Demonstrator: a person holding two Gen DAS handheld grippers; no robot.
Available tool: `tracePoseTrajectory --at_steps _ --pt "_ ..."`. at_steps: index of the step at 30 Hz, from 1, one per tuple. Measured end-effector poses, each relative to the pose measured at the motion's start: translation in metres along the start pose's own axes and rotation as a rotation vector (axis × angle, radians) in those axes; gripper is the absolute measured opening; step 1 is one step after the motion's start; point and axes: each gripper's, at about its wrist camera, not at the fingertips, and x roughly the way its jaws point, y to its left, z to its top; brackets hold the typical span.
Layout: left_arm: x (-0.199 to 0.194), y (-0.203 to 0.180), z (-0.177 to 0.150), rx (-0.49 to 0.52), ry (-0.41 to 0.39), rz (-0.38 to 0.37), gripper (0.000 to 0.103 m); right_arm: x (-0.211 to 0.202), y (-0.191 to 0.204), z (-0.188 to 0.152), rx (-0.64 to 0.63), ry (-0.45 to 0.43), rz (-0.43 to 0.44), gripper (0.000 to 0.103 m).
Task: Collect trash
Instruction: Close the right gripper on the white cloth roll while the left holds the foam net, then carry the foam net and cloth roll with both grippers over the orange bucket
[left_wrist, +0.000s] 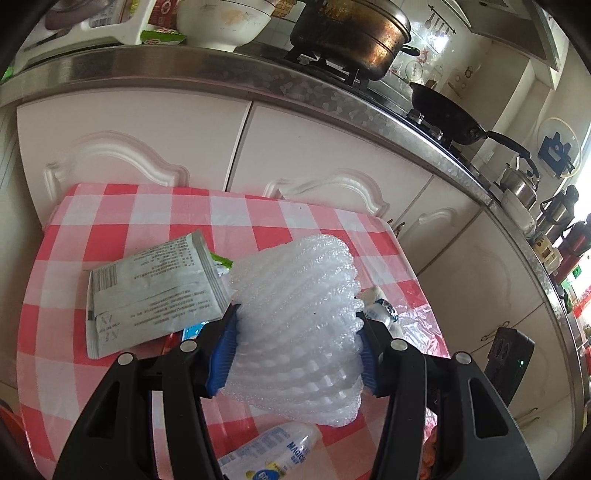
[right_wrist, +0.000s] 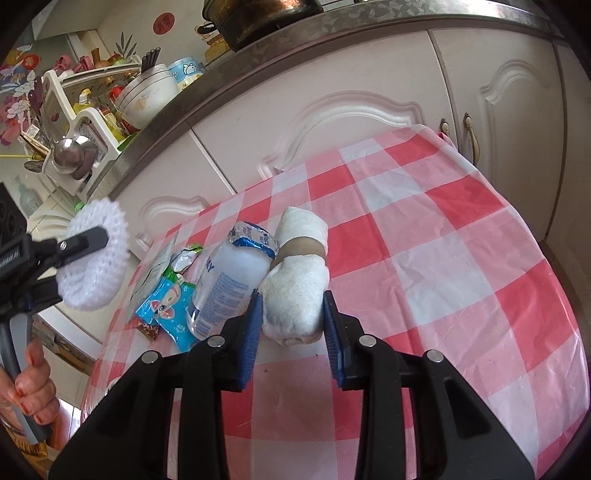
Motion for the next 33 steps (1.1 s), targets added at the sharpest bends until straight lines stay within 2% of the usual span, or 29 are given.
tracePoseTrajectory --at_steps 9,25,33 --pt "-0.038 0.015 -0.04 -0.013 -0.036 0.051 0.056 -0.008 -0.002 -0.007 0.017 0.001 0.013 0.033" --pt "-0.099 0.057 -0.098 -0.092 -0.107 0.12 0.056 -0.034 0.006 -0.03 -0.042 0.024 -0.055 0.033" --pt "-0.118 0.076 -0.126 -0.141 -0.123 0.12 0.056 -0.054 0.016 -0.048 -0.092 0.043 -0.074 0.033"
